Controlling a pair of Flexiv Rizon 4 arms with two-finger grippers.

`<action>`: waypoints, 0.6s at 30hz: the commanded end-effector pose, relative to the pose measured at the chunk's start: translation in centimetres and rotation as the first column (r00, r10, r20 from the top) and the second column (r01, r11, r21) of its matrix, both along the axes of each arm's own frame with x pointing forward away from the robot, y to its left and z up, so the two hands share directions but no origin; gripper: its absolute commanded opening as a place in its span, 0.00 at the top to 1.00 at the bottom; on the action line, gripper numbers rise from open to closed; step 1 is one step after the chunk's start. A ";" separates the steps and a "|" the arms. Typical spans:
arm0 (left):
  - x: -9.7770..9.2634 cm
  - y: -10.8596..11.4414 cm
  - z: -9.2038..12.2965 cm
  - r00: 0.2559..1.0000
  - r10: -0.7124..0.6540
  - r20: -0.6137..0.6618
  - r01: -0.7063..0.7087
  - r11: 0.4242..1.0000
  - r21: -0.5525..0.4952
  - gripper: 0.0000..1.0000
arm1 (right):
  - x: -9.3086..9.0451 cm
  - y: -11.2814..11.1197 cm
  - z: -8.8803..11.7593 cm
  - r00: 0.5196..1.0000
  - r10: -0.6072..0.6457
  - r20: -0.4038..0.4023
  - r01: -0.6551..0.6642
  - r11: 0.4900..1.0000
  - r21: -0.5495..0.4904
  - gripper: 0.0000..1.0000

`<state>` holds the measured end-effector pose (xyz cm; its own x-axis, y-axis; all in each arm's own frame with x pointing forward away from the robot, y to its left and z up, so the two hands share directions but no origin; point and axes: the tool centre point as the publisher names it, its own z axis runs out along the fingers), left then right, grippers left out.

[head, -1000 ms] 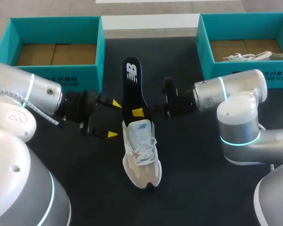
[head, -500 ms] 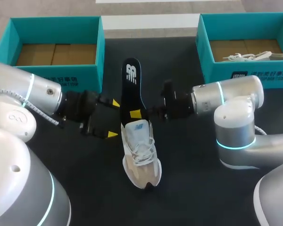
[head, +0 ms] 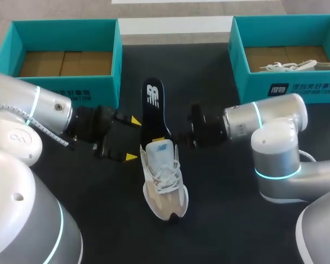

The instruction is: Take the shoe out of the shoebox, open the shoe tongue, remove and reinsert the insole, then place the shoe into the shoebox

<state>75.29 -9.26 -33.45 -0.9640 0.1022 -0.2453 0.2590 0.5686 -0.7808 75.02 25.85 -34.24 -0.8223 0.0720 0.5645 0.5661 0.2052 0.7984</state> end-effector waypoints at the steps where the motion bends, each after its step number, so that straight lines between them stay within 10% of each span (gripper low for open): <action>1: -0.1 0.0 0.1 1.000 0.000 0.000 0.000 1.000 0.004 0.00 | -0.4 0.1 -0.4 1.000 0.005 -0.017 -0.006 1.000 -0.006 1.00; 18: -0.1 0.0 0.1 1.000 0.000 0.000 0.000 1.000 0.004 0.00 | 0.7 -0.1 0.5 1.000 0.009 0.018 -0.009 1.000 -0.023 0.87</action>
